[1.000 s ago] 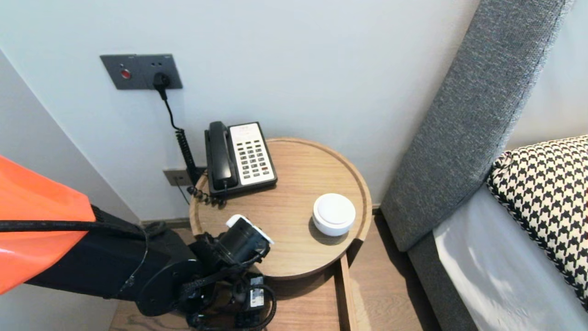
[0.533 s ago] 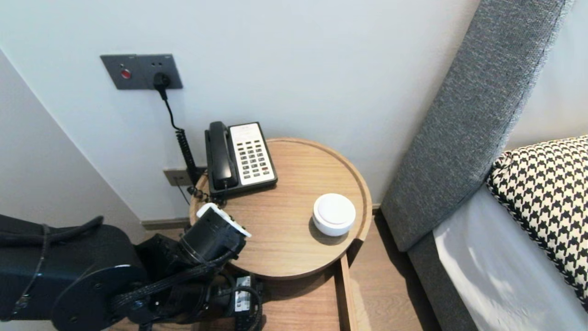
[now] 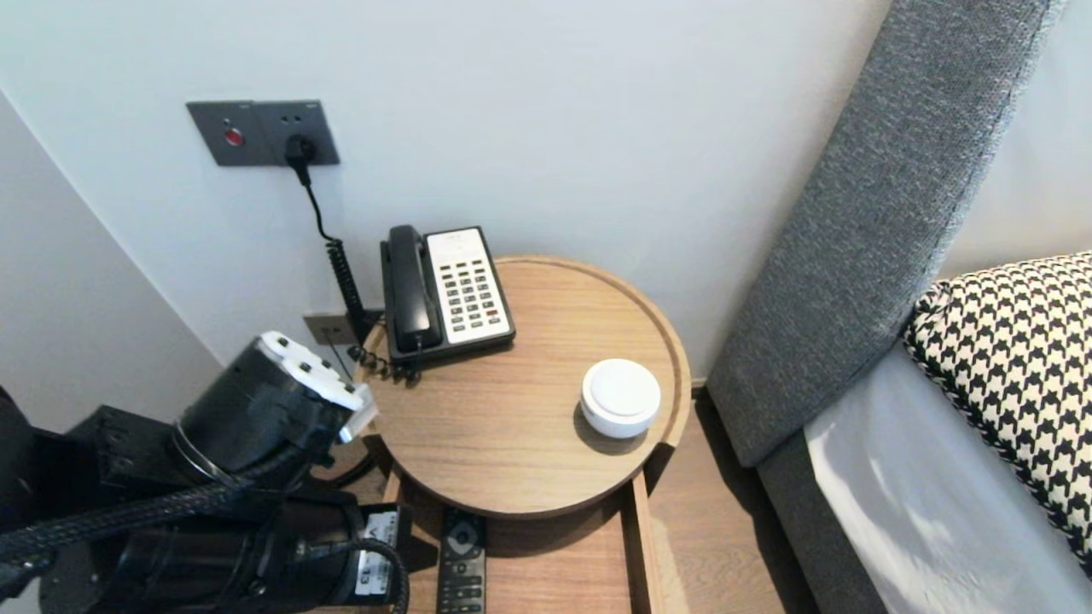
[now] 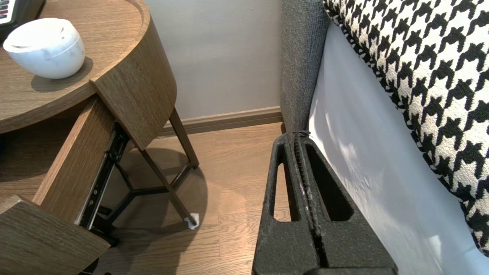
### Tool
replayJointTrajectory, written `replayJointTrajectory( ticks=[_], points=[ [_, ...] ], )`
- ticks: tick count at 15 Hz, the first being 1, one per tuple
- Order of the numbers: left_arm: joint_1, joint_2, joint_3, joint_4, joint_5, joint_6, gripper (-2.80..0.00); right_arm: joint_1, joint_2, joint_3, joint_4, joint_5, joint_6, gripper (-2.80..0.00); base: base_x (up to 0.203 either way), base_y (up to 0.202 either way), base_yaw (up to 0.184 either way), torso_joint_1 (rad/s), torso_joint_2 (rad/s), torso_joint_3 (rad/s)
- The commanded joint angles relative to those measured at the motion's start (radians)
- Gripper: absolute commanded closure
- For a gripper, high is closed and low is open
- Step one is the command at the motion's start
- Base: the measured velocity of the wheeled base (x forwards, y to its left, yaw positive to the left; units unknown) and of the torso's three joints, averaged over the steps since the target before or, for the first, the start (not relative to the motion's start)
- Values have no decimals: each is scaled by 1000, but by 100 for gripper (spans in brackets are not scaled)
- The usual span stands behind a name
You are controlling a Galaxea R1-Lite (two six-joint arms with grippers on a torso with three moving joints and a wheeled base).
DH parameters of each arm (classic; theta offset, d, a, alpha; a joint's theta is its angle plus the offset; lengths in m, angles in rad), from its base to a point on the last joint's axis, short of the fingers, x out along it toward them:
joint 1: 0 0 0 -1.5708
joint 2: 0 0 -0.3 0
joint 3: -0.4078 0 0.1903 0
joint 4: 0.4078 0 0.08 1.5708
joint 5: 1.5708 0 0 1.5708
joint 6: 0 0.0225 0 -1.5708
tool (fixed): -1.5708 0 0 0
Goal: Put the remote controls on the table in the drawer one by one
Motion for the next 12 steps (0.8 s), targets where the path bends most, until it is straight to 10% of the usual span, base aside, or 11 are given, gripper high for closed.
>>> replayJointTrajectory(
  ticks=[1, 12],
  points=[
    [0, -67, -154, 119, -1, 1, 0, 0, 0, 28, -1, 0, 0, 0, 0, 0, 0, 0, 0, 0],
    [-68, 238, -679, 208, 29, 114, 0, 0, 1, 28, -1, 0, 0, 0, 0, 0, 0, 0, 0, 0]
  ],
)
